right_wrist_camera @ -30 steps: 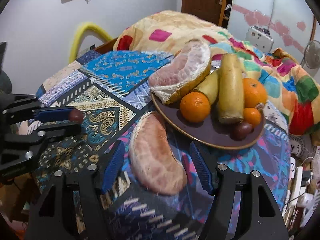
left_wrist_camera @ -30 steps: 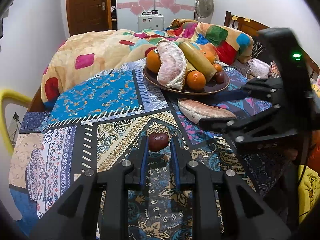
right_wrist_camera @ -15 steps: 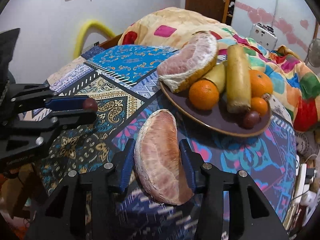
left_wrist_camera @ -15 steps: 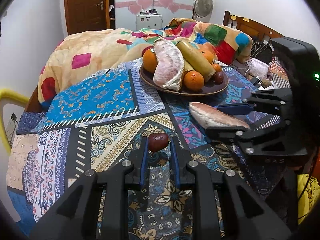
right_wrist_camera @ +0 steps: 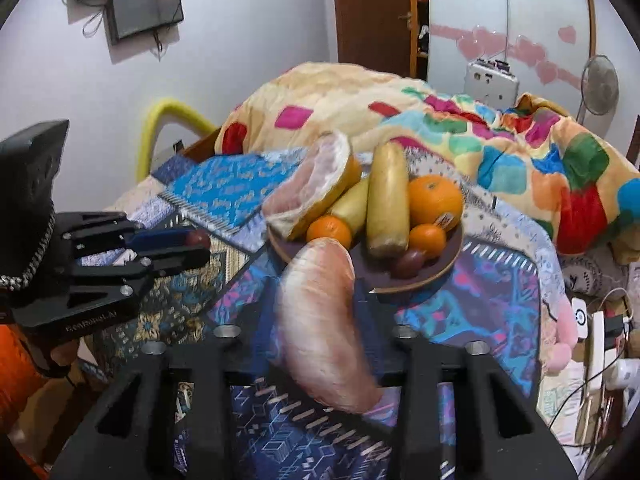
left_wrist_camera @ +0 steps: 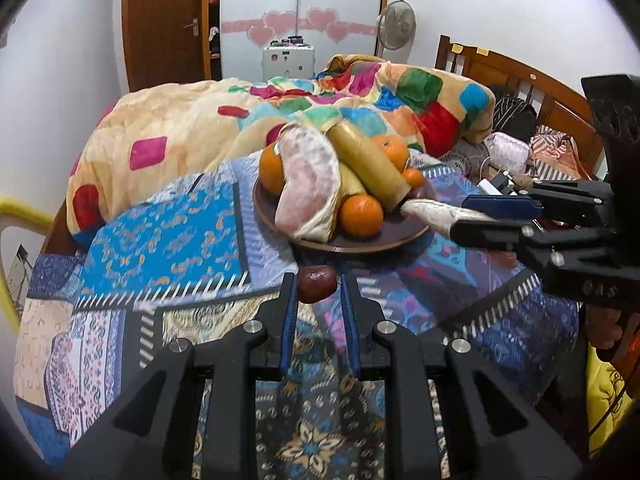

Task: Organize fruits
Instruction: 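Grasp and lift the pomelo segment with the right tool while the left tool holds the date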

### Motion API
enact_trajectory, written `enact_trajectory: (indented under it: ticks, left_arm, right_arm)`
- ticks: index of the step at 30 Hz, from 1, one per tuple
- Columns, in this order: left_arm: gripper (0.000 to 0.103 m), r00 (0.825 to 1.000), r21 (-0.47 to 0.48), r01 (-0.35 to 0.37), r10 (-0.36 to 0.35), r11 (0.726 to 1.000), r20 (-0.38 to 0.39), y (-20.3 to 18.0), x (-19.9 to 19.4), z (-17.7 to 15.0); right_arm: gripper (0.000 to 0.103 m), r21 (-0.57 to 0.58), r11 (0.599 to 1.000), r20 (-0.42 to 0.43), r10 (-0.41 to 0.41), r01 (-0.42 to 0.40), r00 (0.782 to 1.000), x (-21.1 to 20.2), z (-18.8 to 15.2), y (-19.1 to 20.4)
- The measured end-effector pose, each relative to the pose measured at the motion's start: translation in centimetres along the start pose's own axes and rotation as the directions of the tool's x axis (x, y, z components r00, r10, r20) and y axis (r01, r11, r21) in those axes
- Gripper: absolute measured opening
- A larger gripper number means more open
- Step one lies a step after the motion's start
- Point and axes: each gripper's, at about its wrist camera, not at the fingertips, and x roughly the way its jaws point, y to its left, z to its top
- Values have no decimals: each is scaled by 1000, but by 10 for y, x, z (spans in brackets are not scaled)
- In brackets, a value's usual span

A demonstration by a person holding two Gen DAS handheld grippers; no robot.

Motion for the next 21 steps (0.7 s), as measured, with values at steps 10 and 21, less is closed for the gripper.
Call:
enact_trajectory:
  ticks: [10, 21]
  left_arm:
    - [21, 1000, 19, 6, -6, 1000, 11, -7, 7, 10]
    - [21, 999, -3, -40, 40, 999, -16, 11, 3, -7]
  right_arm:
    - [35, 24, 1000, -11, -12, 12, 1000, 7, 3, -20]
    - [50, -31, 998, -75, 61, -63, 995, 28, -10, 6]
